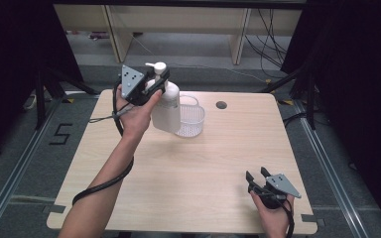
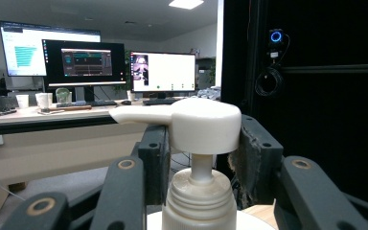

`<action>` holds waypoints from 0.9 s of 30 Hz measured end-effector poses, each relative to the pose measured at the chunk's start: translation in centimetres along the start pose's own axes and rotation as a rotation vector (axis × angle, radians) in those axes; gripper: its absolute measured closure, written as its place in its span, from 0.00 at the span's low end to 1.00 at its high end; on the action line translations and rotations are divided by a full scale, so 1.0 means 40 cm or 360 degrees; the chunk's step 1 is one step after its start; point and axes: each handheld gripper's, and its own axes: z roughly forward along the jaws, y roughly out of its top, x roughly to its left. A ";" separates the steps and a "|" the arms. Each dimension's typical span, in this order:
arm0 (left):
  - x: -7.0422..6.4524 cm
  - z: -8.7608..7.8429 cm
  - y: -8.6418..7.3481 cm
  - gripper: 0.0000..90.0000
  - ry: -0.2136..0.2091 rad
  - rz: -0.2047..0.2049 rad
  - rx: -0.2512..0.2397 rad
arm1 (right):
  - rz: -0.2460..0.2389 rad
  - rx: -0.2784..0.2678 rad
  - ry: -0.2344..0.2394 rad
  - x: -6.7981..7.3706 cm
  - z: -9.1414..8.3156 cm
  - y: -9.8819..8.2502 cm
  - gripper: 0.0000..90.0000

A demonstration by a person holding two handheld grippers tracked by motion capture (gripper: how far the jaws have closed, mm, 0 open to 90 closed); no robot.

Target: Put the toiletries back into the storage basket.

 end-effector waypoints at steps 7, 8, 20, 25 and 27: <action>-0.002 0.011 0.009 0.66 0.0002 0.0005 -0.0007 | -0.0026 -0.0010 -0.0007 -0.004 0.000 0.000 0.46; -0.002 0.012 0.010 0.66 0.0002 0.0007 -0.0009 | 0.0002 -0.0006 0.0003 -0.001 0.001 0.000 0.46; -0.008 0.027 0.023 0.66 -0.0004 0.0007 -0.0014 | -0.0025 -0.0015 -0.0007 -0.004 0.001 0.000 0.46; -0.009 0.036 0.026 0.66 -0.0008 0.0001 -0.0011 | -0.0031 0.0004 -0.0009 -0.005 -0.001 0.001 0.46; -0.010 0.038 0.027 0.66 -0.0008 -0.0001 -0.0013 | -0.0040 -0.0001 -0.0009 -0.006 0.001 0.001 0.46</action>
